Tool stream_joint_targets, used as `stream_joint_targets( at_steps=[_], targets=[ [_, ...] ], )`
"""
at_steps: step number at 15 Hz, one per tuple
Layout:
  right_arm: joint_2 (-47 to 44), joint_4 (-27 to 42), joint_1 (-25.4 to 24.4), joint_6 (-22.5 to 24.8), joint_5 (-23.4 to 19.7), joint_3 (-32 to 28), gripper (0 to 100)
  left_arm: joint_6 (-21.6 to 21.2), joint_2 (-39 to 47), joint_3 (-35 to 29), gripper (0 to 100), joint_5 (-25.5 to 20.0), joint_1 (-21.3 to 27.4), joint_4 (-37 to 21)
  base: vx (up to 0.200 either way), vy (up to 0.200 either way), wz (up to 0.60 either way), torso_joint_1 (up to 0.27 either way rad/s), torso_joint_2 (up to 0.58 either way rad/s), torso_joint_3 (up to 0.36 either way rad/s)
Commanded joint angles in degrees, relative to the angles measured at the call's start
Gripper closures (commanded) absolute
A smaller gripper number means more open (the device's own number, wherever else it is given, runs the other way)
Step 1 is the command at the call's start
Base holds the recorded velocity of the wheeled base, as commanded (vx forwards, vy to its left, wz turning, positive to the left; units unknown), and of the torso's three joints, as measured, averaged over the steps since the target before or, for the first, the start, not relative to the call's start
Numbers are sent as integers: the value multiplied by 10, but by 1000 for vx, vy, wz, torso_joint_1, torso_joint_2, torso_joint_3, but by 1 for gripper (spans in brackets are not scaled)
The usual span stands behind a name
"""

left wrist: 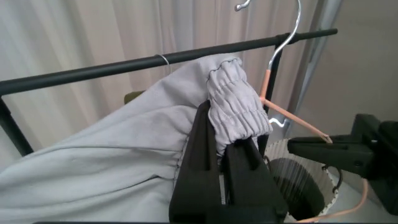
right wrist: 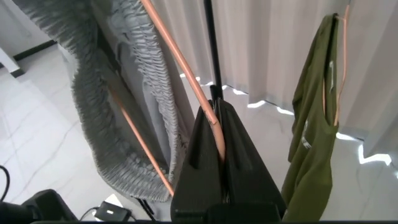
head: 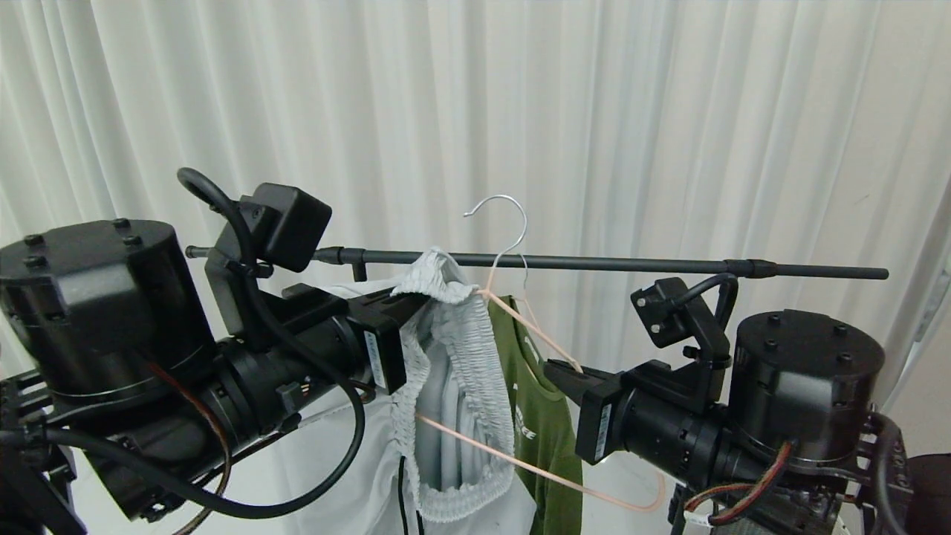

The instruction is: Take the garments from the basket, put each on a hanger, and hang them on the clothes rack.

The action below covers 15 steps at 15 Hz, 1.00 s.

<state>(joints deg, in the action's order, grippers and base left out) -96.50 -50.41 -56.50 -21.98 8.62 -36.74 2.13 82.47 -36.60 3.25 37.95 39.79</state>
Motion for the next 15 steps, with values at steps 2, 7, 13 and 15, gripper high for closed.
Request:
stream_joint_targets(
  at_steps=[2,7,13,15],
  targets=[
    [-1,-19,0,2,-1,4,100,-4,13,6,100,0,9,12,0,0,0,0,0,0],
    [-11,-51,10,25,0,7,100,-6,20,30,100,3,11,48,0,0,0,0,0,0],
    [-6,-64,39,26,0,5,100,-54,19,58,100,3,11,49,0,0,0,0,0,0],
    [-6,-64,39,26,-1,6,100,-67,18,64,100,3,11,49,0,0,0,0,0,0]
  ],
)
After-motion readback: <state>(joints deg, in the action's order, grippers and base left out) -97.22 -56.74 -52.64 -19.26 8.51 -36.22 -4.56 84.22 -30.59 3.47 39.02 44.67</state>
